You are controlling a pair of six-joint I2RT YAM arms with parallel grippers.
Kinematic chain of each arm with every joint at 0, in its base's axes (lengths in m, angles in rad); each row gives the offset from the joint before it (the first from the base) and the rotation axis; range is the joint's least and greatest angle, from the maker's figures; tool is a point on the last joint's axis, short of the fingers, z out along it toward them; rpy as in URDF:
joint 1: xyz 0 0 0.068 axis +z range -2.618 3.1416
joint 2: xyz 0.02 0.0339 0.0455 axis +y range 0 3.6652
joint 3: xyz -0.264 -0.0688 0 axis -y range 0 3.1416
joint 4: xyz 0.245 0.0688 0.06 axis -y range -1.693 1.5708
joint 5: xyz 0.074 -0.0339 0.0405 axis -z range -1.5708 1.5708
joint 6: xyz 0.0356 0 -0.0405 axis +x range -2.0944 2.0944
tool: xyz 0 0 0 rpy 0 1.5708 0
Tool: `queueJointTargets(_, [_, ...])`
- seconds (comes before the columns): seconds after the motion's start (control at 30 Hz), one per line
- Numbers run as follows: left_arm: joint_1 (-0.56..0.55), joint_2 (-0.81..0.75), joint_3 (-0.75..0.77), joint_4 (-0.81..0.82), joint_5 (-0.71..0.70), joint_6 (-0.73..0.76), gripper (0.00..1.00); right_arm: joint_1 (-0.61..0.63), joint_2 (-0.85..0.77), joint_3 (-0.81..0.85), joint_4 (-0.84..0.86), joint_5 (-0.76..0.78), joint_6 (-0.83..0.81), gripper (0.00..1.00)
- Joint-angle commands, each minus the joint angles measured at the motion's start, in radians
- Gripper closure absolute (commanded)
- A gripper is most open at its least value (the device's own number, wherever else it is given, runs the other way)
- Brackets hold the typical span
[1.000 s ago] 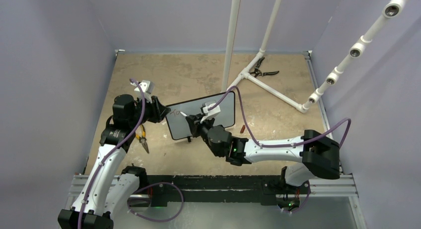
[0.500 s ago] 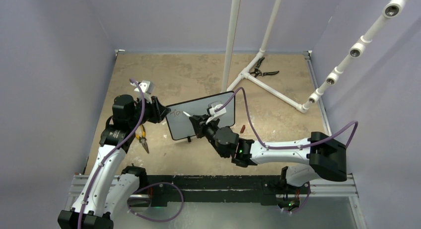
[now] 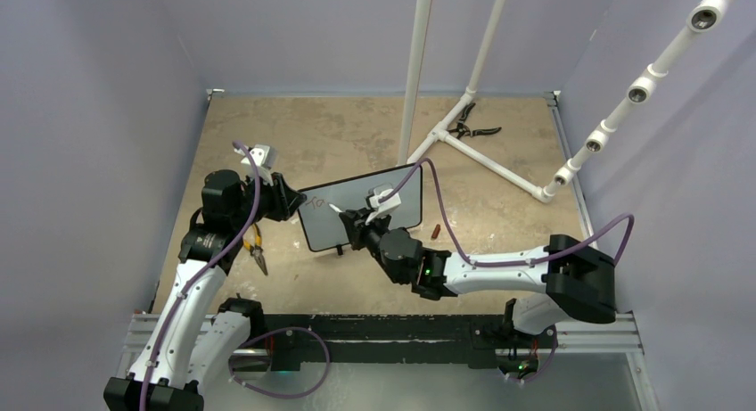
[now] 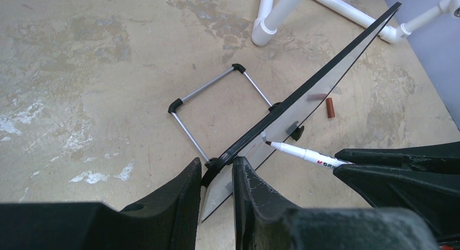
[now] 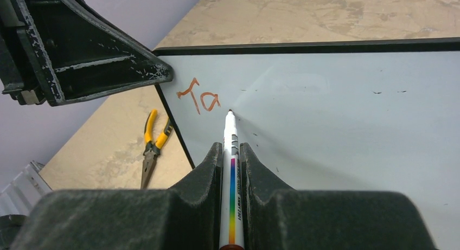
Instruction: Write a sentence on the whiteboard
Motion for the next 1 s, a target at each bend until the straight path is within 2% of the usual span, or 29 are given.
queueJointTargets(0.0, [0.003, -0.012, -0.001, 0.029, -0.01, 0.013, 0.88, -0.001, -0.002, 0.05, 0.019, 0.055, 0.002, 1.0])
queueJointTargets(0.27, [0.002, -0.012, -0.002, 0.029, -0.008, 0.013, 0.88, -0.005, -0.005, 0.057, 0.051, 0.064, -0.027, 1.0])
queueJointTargets(0.5, [0.001, -0.012, -0.002, 0.03, -0.008, 0.013, 0.88, -0.005, 0.023, 0.07, 0.071, 0.009, -0.054, 1.0])
queueJointTargets(0.97, [0.002, -0.012, -0.002, 0.029, -0.01, 0.012, 0.88, -0.003, 0.035, 0.05, -0.012, 0.013, 0.008, 1.0])
